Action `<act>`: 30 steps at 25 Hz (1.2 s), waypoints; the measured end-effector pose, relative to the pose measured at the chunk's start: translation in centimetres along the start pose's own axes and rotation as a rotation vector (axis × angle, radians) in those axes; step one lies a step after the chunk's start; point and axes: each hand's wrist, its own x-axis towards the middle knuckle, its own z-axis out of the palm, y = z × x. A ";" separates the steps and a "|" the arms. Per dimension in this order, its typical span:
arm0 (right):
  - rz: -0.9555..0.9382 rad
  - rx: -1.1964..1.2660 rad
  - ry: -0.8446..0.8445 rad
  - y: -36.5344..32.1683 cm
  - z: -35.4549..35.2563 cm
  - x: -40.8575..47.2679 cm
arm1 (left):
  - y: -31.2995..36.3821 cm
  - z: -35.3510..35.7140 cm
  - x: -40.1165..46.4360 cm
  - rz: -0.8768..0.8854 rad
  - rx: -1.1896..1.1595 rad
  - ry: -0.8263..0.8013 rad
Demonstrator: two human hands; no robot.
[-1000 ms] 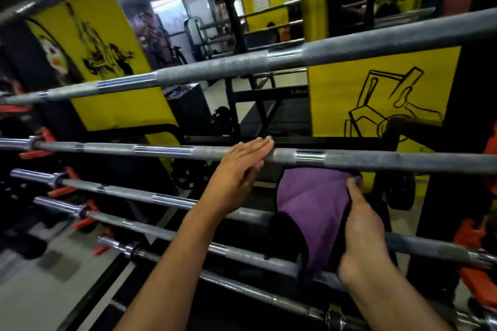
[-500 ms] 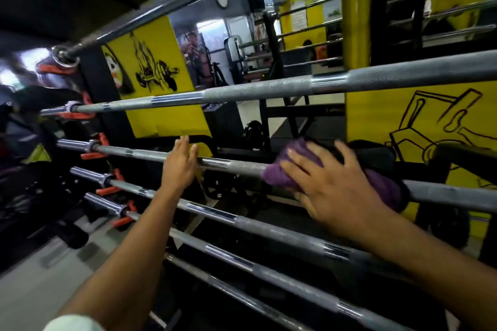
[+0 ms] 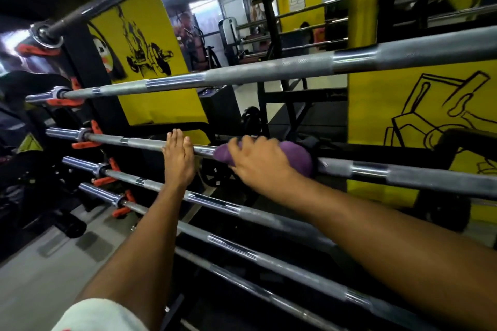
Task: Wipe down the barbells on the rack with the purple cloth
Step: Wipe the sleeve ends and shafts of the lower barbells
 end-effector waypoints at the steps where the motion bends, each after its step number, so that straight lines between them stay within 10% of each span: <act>1: -0.045 -0.006 -0.020 -0.6 0.0 0.5 | -0.1 0.0 0.0 0.007 0.002 -0.005; 9: -0.056 -0.106 0.002 9.3 -2.3 -9.4 | -0.8 0.6 0.0 0.037 -0.024 0.027; 17: -0.082 0.008 -0.001 0.1 -0.2 0.6 | -0.5 0.6 -0.2 0.012 0.043 0.038; 30: -0.010 -0.062 0.085 5.8 -0.7 -5.6 | 0.3 2.9 -0.6 -0.113 -0.094 0.218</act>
